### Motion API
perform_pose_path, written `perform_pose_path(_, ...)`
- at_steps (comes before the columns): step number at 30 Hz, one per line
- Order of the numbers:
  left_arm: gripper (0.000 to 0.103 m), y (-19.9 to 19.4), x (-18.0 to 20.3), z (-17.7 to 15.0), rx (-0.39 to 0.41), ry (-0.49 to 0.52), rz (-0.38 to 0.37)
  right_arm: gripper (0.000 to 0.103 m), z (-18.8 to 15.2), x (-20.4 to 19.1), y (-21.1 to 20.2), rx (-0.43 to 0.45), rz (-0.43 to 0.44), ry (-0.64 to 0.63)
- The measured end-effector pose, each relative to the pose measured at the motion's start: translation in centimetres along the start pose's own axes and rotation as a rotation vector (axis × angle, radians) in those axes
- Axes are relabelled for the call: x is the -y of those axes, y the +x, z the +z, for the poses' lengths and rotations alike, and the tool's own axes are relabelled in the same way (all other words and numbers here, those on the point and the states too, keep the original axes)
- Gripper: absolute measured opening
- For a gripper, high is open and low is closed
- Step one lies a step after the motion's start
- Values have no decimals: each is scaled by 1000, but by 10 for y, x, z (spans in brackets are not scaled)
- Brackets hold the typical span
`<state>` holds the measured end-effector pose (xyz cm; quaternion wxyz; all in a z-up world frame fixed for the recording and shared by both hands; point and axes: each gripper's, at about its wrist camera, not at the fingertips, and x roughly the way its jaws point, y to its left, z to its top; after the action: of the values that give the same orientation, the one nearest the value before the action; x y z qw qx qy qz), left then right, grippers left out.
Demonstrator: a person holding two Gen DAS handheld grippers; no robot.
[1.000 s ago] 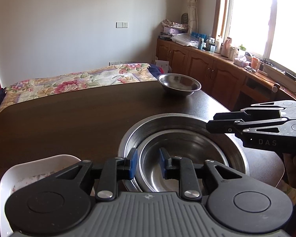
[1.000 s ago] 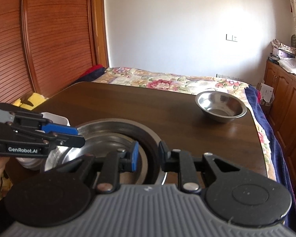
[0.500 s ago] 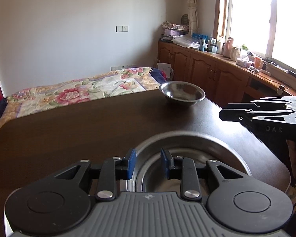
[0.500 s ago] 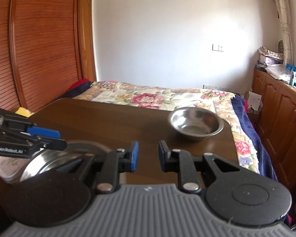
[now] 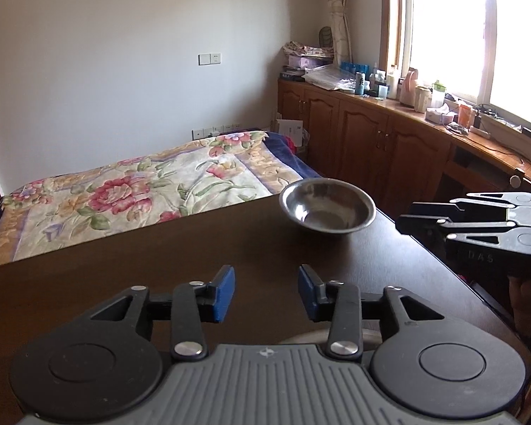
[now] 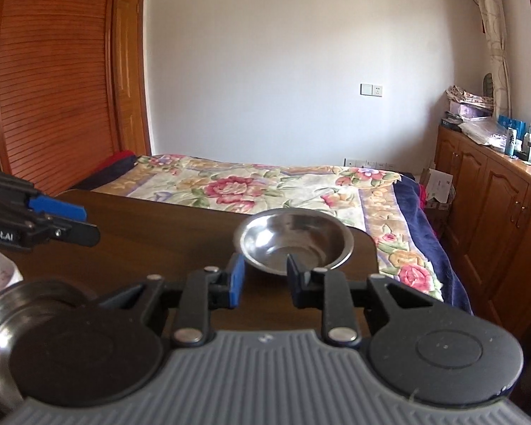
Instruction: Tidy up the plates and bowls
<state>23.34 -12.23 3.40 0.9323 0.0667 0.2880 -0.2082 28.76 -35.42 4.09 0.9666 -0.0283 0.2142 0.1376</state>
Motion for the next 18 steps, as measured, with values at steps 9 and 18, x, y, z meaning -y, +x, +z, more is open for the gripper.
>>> perform_pose_path(9, 65, 33, 14, 23, -21, 42, -8, 54, 5, 27, 25, 14, -16, 24)
perform_pose_path(18, 75, 72, 17, 46, -65, 19, -21, 66, 5, 50, 50, -17, -24, 36)
